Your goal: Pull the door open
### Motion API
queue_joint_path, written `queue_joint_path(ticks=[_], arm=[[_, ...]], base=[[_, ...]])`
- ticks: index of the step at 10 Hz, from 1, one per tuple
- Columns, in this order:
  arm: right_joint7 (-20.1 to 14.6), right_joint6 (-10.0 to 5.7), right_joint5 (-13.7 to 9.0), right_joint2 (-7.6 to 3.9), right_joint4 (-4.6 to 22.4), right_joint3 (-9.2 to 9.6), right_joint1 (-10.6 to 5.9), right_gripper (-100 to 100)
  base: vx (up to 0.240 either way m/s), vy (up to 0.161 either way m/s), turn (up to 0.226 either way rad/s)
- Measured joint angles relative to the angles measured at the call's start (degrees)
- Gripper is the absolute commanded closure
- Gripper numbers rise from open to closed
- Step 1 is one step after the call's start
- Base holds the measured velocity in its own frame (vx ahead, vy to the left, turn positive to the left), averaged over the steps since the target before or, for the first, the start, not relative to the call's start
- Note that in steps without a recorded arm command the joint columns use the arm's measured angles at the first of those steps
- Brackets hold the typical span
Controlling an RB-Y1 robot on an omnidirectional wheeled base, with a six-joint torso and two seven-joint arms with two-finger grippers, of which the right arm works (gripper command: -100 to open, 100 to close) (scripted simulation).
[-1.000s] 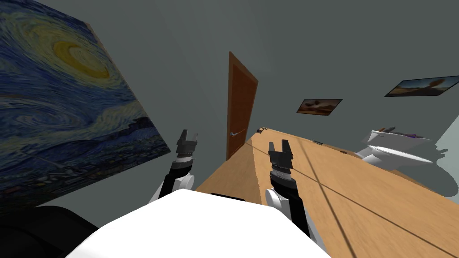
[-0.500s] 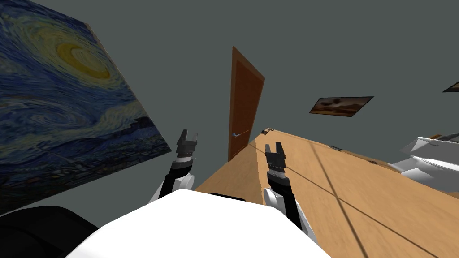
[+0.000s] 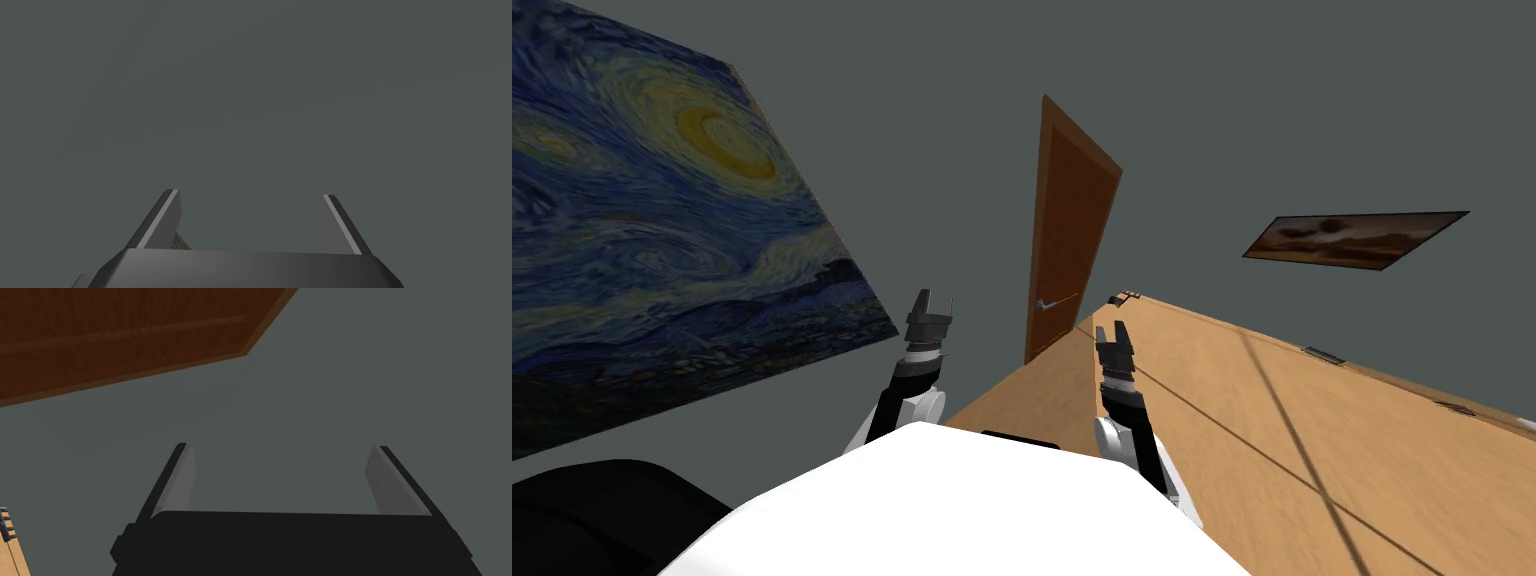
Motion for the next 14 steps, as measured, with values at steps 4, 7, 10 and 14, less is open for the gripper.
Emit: queue_joint_path(ticks=[4, 7, 10, 14], arm=[[-0.7, -1.35, -0.3, -0.90, 6.1, -0.06, -2.13, -100], [-1.2, -2.30, -0.4, -1.36, 10.7, 0.05, -3.64, -100], [-1.8, -3.07, -0.6, -2.11, 15.4, 0.01, -5.45, -100], [-2.4, -4.00, -0.8, -2.81, 21.2, 0.11, -7.38, -100]], base=[[0.056, -0.064, 0.147], [0.047, -0.071, 0.140], [0.051, -0.074, 0.137], [0.038, -0.065, 0.115]])
